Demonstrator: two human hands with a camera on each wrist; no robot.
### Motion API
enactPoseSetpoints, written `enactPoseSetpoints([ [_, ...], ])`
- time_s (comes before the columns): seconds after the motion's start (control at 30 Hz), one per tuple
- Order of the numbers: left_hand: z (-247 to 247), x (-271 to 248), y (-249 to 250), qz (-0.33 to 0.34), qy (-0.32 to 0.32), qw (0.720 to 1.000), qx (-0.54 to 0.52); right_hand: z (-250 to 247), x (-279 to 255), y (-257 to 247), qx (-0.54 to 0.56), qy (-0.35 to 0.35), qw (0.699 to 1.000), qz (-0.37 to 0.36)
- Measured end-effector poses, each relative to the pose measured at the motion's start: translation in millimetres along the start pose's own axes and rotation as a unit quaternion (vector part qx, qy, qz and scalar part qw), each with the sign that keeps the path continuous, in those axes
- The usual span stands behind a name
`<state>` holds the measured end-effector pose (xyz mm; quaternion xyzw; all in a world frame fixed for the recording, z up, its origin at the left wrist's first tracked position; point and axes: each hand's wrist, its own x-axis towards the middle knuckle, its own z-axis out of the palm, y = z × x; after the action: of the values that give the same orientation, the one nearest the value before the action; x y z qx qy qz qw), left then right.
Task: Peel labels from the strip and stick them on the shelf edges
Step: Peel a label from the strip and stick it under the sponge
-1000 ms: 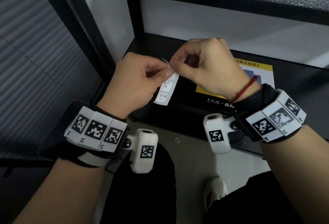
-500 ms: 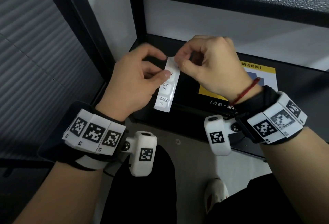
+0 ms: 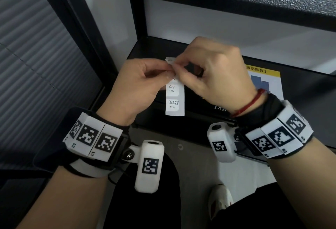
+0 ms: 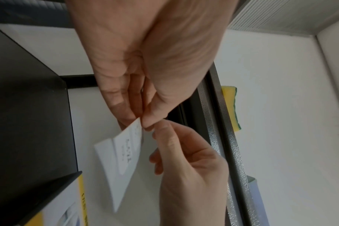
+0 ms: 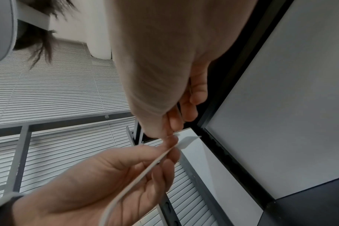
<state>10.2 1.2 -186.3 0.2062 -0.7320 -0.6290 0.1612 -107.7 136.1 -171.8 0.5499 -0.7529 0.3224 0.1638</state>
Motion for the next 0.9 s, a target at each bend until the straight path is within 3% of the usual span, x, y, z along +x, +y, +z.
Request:
enactPoseSetpoints([
  [0.2,-4,-1,1,-0.001,-0.014,1.000,-0.025,-4,1,3,0.052,-0.030,0.998,0.023],
  [0.3,-8,0,0,0.004,-0.010,1.000,-0.017,-10,5,6,0.102,-0.022,0.991,0.084],
  [0.4,-10,1,1,0.017,-0.017,1.000,-0.003,-7,9,9,0.134,-0.060,0.974,0.170],
  [0.5,-10,0,3,0.034,-0.022,0.999,0.017,-4,9,9,0.194,-0.088,0.955,0.205],
  [0.7,-11,0,4,0.038,-0.019,0.998,0.041,-8,11,4,0.224,-0.076,0.950,0.205],
  [0.9,-17,-2,11,0.029,0.015,0.999,0.039,-16,10,-19,0.115,-0.007,0.982,0.153],
])
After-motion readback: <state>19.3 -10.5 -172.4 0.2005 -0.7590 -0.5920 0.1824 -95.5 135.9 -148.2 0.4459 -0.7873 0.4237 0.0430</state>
